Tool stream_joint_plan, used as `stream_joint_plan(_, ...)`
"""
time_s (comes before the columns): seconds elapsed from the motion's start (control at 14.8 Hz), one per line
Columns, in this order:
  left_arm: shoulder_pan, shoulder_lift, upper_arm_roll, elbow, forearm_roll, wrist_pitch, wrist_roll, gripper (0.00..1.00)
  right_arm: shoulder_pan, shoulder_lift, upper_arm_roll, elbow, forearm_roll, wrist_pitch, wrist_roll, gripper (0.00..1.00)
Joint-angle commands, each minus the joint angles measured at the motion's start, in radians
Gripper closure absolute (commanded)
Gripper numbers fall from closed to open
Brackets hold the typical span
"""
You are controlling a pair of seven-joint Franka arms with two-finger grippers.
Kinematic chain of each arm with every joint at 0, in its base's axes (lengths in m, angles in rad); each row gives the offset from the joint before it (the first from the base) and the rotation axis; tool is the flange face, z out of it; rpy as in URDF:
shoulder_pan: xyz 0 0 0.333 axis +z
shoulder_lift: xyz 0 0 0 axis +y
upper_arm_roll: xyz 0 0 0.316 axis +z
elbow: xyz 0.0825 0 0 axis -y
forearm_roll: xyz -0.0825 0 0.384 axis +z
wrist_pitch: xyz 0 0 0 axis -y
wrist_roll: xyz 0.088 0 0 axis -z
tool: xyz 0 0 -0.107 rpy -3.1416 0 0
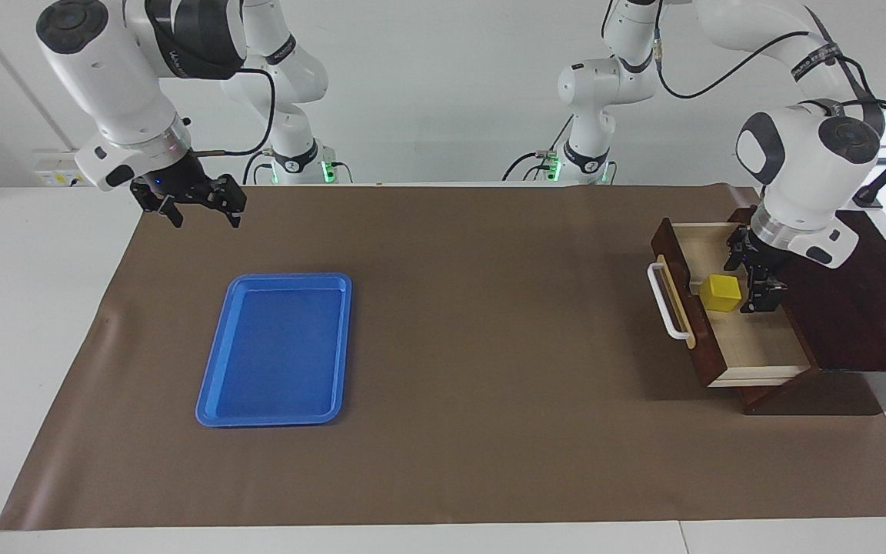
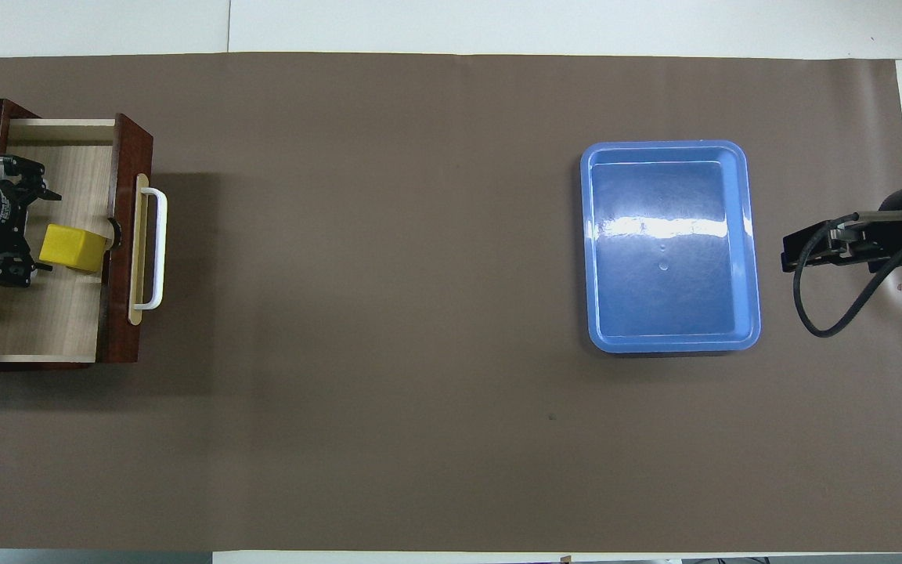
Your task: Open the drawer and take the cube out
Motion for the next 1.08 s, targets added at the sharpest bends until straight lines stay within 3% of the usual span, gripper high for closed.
stream_joint_plan(0.0,0.01,-0.024,-0.006,-0.066,-0.014,0.051,-0.036,0.0,-0.007,-0.024,0.007,-0.027,-0.016,-0.001,-0.014,0.0)
stream_joint_plan(0.74,0.041,-0.027,-0.004,-0.096,-0.012,0.066,-0.115,0.0,-0.018,-0.029,0.007,-0.019,-0.015,-0.008,-0.017,0.0)
stream_joint_plan(0.88,0.041,-0.027,-0.004,-0.094,-0.012,0.072,-0.126,0.07,-0.02,-0.029,0.005,-0.022,-0.015,-0.007,-0.012,0.0)
stream_joint_plan(1.01,0.031,-0.027,-0.006,-0.096,-0.012,0.079,-0.126,0.07,-0.017,-0.029,0.005,-0.022,-0.015,0.002,0.062,0.0)
